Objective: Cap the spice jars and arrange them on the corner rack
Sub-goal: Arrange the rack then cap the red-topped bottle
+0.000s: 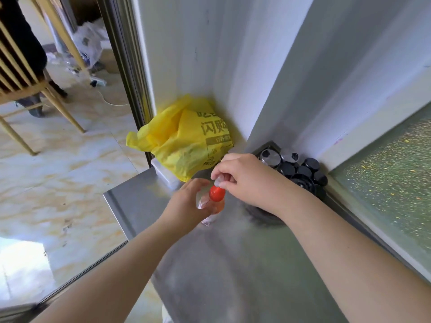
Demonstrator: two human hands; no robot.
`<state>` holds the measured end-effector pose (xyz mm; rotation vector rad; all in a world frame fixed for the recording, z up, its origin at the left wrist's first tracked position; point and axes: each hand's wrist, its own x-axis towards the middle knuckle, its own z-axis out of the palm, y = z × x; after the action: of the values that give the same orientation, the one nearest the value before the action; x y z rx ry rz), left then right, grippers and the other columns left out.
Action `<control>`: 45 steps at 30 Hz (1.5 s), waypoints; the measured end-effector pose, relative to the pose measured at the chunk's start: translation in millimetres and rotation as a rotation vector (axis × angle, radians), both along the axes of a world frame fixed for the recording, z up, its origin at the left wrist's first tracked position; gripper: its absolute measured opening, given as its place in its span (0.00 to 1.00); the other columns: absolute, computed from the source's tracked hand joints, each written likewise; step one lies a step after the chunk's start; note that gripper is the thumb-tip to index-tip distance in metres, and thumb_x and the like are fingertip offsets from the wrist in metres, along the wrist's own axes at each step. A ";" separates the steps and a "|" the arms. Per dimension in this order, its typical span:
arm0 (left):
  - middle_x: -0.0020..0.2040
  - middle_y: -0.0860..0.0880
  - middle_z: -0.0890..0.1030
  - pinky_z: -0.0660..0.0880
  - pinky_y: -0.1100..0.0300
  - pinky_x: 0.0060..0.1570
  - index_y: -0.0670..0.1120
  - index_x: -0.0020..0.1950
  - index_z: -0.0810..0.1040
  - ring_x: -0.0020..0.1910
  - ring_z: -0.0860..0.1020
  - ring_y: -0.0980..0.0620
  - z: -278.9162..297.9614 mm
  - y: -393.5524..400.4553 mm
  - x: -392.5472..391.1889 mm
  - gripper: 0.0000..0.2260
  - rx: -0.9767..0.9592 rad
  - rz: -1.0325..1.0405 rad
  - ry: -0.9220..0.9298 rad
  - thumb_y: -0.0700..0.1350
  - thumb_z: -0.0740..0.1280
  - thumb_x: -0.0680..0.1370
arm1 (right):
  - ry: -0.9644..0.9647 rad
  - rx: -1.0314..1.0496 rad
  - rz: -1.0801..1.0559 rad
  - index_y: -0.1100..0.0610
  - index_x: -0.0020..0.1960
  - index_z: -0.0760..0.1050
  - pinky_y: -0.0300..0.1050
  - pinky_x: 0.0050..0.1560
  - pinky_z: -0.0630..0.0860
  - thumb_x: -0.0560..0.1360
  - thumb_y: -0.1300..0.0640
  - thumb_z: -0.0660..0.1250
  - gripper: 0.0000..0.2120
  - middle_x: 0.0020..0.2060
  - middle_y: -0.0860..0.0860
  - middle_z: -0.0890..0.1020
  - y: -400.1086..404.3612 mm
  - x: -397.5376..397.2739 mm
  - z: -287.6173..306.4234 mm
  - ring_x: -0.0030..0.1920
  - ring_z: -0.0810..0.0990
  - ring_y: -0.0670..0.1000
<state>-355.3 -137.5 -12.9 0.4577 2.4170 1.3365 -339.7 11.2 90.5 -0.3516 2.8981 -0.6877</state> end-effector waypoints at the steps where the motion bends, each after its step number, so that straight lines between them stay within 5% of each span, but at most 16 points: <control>1: 0.54 0.55 0.76 0.68 0.68 0.46 0.52 0.58 0.72 0.54 0.73 0.56 -0.6 2.6 -1.0 0.22 0.018 0.001 -0.034 0.50 0.72 0.65 | -0.013 0.004 -0.001 0.56 0.49 0.80 0.47 0.50 0.74 0.74 0.60 0.65 0.07 0.43 0.50 0.76 1.3 0.4 0.2 0.43 0.73 0.48; 4: 0.50 0.57 0.77 0.68 0.78 0.37 0.53 0.55 0.72 0.48 0.75 0.58 -5.7 6.2 -1.9 0.20 0.063 -0.025 -0.135 0.44 0.73 0.66 | -0.058 0.052 -0.006 0.54 0.50 0.80 0.34 0.42 0.69 0.75 0.59 0.66 0.06 0.44 0.47 0.76 4.6 3.9 -5.4 0.42 0.71 0.44; 8: 0.45 0.57 0.78 0.68 0.78 0.37 0.55 0.55 0.72 0.44 0.76 0.59 -11.5 6.9 -0.9 0.22 0.068 -0.103 -0.152 0.41 0.75 0.65 | -0.028 0.095 -0.064 0.52 0.49 0.79 0.24 0.34 0.62 0.75 0.58 0.64 0.06 0.47 0.47 0.78 7.1 8.5 -15.4 0.41 0.70 0.43; 10: 0.47 0.53 0.79 0.67 0.78 0.39 0.53 0.57 0.74 0.46 0.76 0.56 -11.2 8.4 -0.2 0.22 0.065 -0.106 -0.106 0.40 0.74 0.65 | -0.020 0.089 -0.085 0.53 0.48 0.79 0.26 0.36 0.63 0.75 0.58 0.64 0.05 0.47 0.49 0.79 9.1 10.9 -16.9 0.40 0.71 0.45; 14: 0.47 0.50 0.77 0.68 0.71 0.44 0.53 0.58 0.77 0.48 0.74 0.55 1.7 16.1 4.5 0.22 0.074 -0.115 0.034 0.42 0.74 0.66 | -0.012 0.032 -0.195 0.52 0.41 0.76 0.47 0.46 0.74 0.72 0.55 0.67 0.02 0.39 0.48 0.78 21.8 24.2 -5.4 0.37 0.72 0.47; 22: 0.46 0.51 0.75 0.61 0.75 0.44 0.50 0.57 0.78 0.47 0.71 0.51 39.5 50.7 18.7 0.23 0.017 -0.178 0.356 0.47 0.77 0.63 | 0.022 0.142 -0.380 0.56 0.33 0.72 0.44 0.28 0.62 0.76 0.44 0.61 0.19 0.24 0.51 0.70 59.7 77.6 19.6 0.27 0.67 0.51; 26: 0.45 0.54 0.72 0.61 0.76 0.43 0.50 0.59 0.77 0.49 0.69 0.53 54.3 66.9 32.6 0.24 0.011 -0.221 0.342 0.46 0.76 0.64 | 0.052 -0.010 -0.381 0.52 0.54 0.77 0.33 0.39 0.70 0.72 0.53 0.70 0.11 0.39 0.42 0.76 73.7 104.8 30.9 0.35 0.76 0.43; 30: 0.46 0.53 0.73 0.64 0.66 0.45 0.50 0.59 0.77 0.49 0.70 0.53 65.4 79.6 50.6 0.24 0.022 -0.250 0.361 0.46 0.76 0.64 | 0.134 0.044 -0.401 0.55 0.45 0.75 0.38 0.38 0.63 0.74 0.56 0.66 0.03 0.38 0.46 0.76 81.8 125.9 33.5 0.34 0.70 0.44; 33: 0.45 0.53 0.73 0.65 0.63 0.48 0.50 0.59 0.77 0.49 0.69 0.53 69.0 84.0 60.5 0.24 0.020 -0.266 0.410 0.46 0.76 0.63 | 0.118 0.113 -0.464 0.59 0.40 0.75 0.45 0.33 0.62 0.75 0.47 0.64 0.15 0.28 0.47 0.72 85.6 139.7 33.3 0.29 0.68 0.47; 36: 0.45 0.53 0.73 0.68 0.60 0.49 0.49 0.59 0.78 0.49 0.70 0.52 72.6 88.6 68.0 0.25 0.018 -0.285 0.426 0.46 0.77 0.62 | 0.141 0.022 -0.430 0.56 0.46 0.76 0.43 0.37 0.71 0.71 0.49 0.70 0.11 0.34 0.48 0.77 90.6 156.3 39.2 0.33 0.74 0.46; 40: 0.45 0.53 0.73 0.70 0.58 0.50 0.49 0.59 0.78 0.50 0.71 0.51 81.0 95.6 80.5 0.26 0.026 -0.301 0.451 0.46 0.77 0.62 | 0.196 0.029 -0.420 0.56 0.45 0.74 0.40 0.36 0.64 0.73 0.56 0.67 0.04 0.36 0.45 0.74 95.0 171.5 42.6 0.33 0.71 0.42; 45: 0.45 0.52 0.74 0.70 0.57 0.49 0.50 0.58 0.78 0.50 0.70 0.51 80.1 99.0 96.8 0.25 0.015 -0.344 0.448 0.47 0.77 0.62 | 0.123 0.086 -0.512 0.57 0.41 0.75 0.47 0.34 0.68 0.74 0.44 0.63 0.16 0.28 0.48 0.73 97.7 190.0 35.1 0.31 0.72 0.51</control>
<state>-258.5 -38.5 67.2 1.2286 2.5032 1.1950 -149.7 108.9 125.7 0.3879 3.1438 -0.6151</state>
